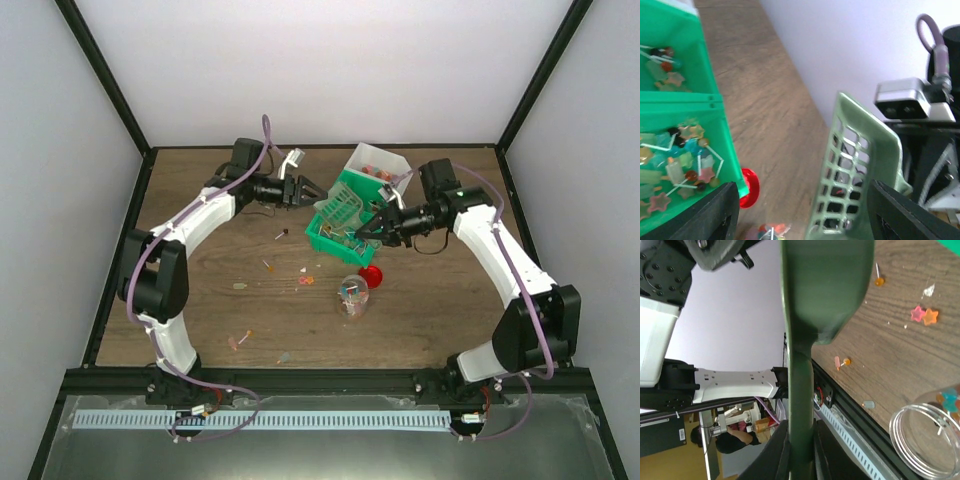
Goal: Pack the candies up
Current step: Adjust the spatula.
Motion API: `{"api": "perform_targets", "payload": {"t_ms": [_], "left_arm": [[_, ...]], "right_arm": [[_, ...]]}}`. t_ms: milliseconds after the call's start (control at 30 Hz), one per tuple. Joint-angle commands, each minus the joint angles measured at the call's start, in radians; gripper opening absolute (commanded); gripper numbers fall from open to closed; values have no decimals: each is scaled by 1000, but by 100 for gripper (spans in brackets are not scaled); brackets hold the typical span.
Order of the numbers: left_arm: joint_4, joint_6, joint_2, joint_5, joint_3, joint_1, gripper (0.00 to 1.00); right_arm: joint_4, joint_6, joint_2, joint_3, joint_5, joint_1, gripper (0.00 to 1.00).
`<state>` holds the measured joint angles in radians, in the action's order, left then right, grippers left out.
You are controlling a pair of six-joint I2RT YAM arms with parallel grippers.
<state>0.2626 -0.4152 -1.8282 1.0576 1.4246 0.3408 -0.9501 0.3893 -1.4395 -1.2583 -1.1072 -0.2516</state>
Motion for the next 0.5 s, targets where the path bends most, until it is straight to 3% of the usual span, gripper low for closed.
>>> {"api": "perform_targets", "payload": {"t_ms": [0,200,400,467], "left_arm": [[-80,-27,-12,151,26,-8,70],[-114,-63,-36,182,41,6,43],[-153,-75,-22,163,-6,7,6],[-171,-93,-23,166,-16,8,4]], "right_arm": [[15,0,-45,-85,-18,-18,1],[-5,-5,-76,-125,4,-50,1],[43,46,-64,-113,4,-51,1],[48,53,-65,-112,4,-50,1]]}}
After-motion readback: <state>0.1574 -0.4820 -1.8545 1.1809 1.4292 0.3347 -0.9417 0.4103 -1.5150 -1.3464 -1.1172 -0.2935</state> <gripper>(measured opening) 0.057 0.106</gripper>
